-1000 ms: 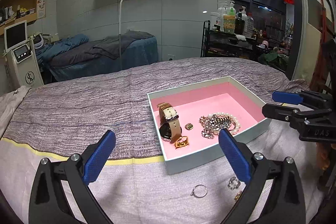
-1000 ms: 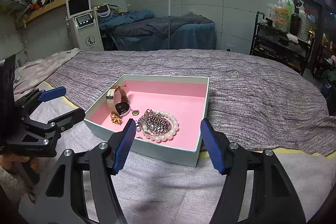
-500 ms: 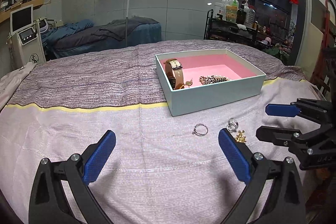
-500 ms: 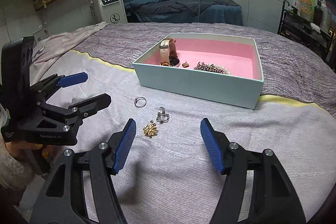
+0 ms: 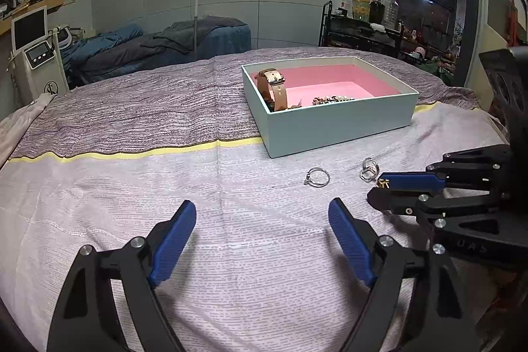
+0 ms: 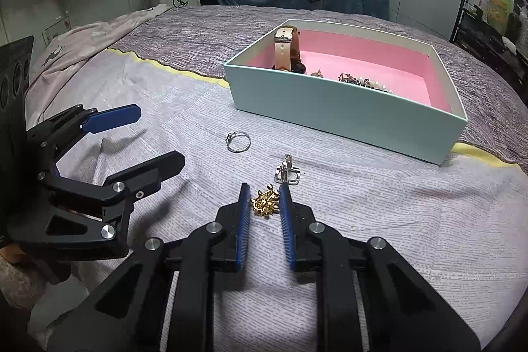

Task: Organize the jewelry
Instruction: 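Grasp the gold flower earrings with the right gripper while the left gripper grasps the plain silver ring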

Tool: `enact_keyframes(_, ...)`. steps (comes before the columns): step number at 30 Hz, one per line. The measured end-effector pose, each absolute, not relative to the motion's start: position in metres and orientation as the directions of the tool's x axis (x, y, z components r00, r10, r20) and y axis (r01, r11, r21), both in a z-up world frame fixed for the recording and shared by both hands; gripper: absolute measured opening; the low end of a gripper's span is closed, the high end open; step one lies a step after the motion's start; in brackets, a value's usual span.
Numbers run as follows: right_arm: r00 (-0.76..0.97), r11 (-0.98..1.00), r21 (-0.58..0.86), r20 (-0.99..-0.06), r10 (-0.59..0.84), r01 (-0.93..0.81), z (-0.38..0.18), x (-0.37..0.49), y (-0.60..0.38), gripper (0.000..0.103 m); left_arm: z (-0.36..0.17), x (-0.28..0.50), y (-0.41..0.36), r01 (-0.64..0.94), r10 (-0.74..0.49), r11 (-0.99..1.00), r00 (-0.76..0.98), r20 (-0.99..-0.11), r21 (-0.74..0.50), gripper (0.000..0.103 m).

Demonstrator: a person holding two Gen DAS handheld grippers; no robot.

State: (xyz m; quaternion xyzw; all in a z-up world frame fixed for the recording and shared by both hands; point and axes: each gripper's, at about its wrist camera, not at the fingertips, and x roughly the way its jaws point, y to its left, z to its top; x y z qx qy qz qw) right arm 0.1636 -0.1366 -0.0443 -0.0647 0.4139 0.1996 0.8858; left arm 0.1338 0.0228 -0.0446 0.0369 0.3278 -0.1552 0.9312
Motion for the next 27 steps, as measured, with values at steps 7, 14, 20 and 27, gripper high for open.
enact_keyframes(7,0.58,0.913,0.061,-0.755,0.306,-0.403,-0.041,0.156,-0.151,0.018,-0.052,0.15,-0.007,0.402,-0.308,0.915,0.678,-0.667,-0.013,0.056)
enact_keyframes(14,0.585,0.926,0.082,-0.753,0.3,-0.369,-0.038,0.151,-0.171,0.018,-0.052,0.165,-0.021,0.434,-0.315,0.901,0.639,-0.701,-0.01,0.049)
enact_keyframes(20,0.584,0.925,0.094,-0.751,0.308,-0.367,-0.038,0.149,-0.173,0.018,-0.051,0.173,-0.033,0.463,-0.331,0.886,0.616,-0.715,-0.011,0.031)
enact_keyframes(27,0.582,0.922,0.118,-0.744,0.328,-0.369,-0.039,0.149,-0.177,0.018,-0.05,0.168,-0.038,0.469,-0.336,0.883,0.623,-0.706,-0.007,0.02)
